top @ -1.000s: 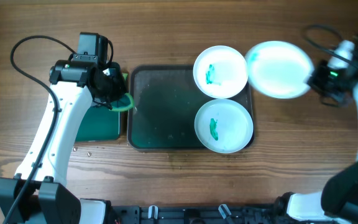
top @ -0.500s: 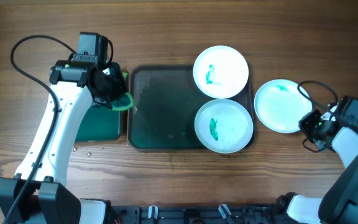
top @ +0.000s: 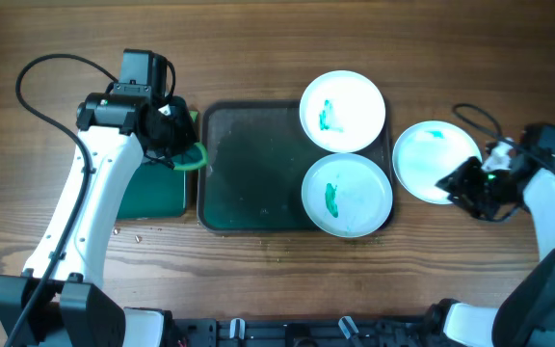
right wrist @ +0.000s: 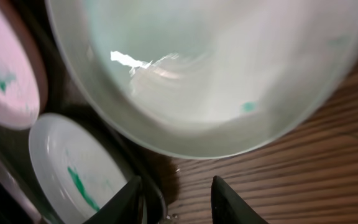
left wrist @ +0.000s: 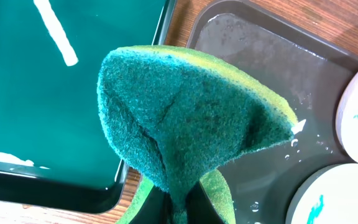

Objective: Clean dirty plates on tray and stack at the side
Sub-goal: 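Set the plate down on the table right of the tray, then grasp the lower-right plate rim with the right gripper and drag it left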

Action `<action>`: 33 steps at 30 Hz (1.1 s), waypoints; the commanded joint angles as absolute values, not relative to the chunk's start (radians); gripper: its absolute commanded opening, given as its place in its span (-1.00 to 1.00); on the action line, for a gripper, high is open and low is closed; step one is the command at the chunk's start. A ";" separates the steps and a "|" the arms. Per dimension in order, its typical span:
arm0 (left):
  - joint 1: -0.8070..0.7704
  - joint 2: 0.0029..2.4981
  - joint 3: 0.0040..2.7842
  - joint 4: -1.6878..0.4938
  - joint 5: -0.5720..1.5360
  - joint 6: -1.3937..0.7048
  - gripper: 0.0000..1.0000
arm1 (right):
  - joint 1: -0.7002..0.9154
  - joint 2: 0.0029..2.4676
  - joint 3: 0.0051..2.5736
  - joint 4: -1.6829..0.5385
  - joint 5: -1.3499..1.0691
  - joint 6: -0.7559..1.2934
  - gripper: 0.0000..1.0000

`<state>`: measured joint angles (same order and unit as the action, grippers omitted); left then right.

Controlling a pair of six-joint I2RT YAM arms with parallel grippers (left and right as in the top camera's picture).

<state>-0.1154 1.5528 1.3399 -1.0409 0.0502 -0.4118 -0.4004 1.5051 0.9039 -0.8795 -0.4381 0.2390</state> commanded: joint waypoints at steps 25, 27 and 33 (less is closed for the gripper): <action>-0.109 1.538 1.357 -1.037 0.041 -0.396 -0.92 | 0.036 1.500 0.722 -0.657 -0.335 0.265 -0.55; -0.109 1.538 1.357 -1.037 0.041 -0.396 -0.92 | 0.036 1.500 0.722 -0.651 -0.336 0.266 -0.86; -0.109 1.538 1.357 -1.033 0.041 -0.397 -0.92 | 0.155 1.499 0.728 -0.619 -0.385 0.420 -0.91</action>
<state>-0.1154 1.5528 1.3399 -1.0401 0.0505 -0.4118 0.0708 1.5051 0.7273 -0.6479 -0.3580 0.2970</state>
